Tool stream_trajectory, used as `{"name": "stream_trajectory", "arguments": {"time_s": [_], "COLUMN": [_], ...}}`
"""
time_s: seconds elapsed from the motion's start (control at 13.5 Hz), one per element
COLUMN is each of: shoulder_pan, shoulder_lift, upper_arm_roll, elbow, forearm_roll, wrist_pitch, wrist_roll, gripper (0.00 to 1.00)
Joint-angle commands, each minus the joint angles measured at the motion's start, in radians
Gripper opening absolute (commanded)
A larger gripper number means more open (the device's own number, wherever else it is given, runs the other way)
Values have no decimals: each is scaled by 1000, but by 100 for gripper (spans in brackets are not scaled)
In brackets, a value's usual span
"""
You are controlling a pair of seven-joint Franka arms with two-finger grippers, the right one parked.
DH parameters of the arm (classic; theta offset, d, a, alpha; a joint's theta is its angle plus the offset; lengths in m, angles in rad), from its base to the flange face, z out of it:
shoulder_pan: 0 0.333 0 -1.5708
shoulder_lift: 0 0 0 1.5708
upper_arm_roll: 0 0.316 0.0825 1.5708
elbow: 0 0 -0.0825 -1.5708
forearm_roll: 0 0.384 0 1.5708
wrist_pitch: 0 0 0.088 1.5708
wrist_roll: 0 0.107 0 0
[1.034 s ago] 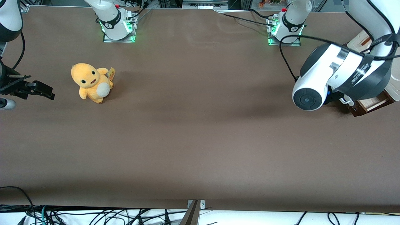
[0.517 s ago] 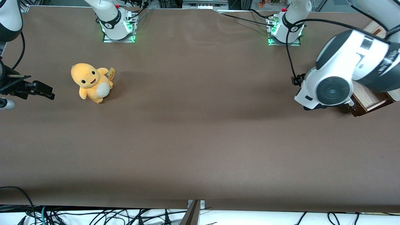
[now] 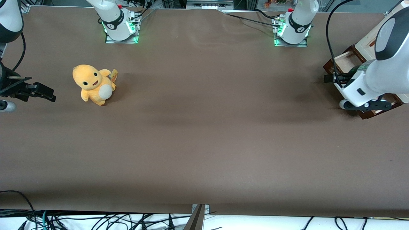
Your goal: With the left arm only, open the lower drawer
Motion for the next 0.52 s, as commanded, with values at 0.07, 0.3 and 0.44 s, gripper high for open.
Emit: {"name": "stream_trajectory", "arguments": {"time_s": [0.07, 0.3, 0.44], "shoulder_pan": [-80, -132, -137], "shoulder_lift": [-213, -304, -353], "upper_arm_roll": [166, 189, 189], "elbow": [-296, -395, -449], "forearm_roll": [-127, -111, -108], "wrist_pitch": [246, 328, 419], "wrist_roll": [132, 145, 141], "gripper": [100, 100, 100]}}
